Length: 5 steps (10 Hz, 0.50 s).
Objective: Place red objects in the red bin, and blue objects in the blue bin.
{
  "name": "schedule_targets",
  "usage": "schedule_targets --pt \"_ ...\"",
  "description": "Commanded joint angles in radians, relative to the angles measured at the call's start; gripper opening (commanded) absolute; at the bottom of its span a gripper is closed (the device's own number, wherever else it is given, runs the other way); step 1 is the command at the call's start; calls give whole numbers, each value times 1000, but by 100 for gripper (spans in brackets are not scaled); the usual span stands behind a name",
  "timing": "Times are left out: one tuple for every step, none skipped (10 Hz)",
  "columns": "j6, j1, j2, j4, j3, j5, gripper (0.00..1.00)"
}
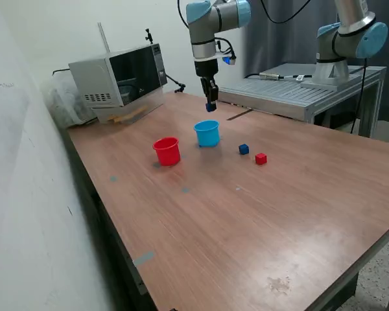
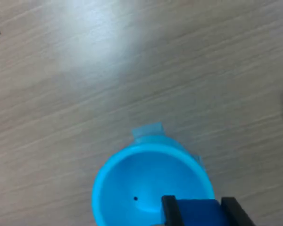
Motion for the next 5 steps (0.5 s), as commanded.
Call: schedule_targets --pt "-1 -8 24 -7 3 2 0" --pt "-1 -11 25 -6 0 2 0" --pt "-1 -13 25 -6 -2 2 100" --pt "-1 -13 25 -6 -3 2 100" --pt "-1 -13 28 -6 -5 2 100"
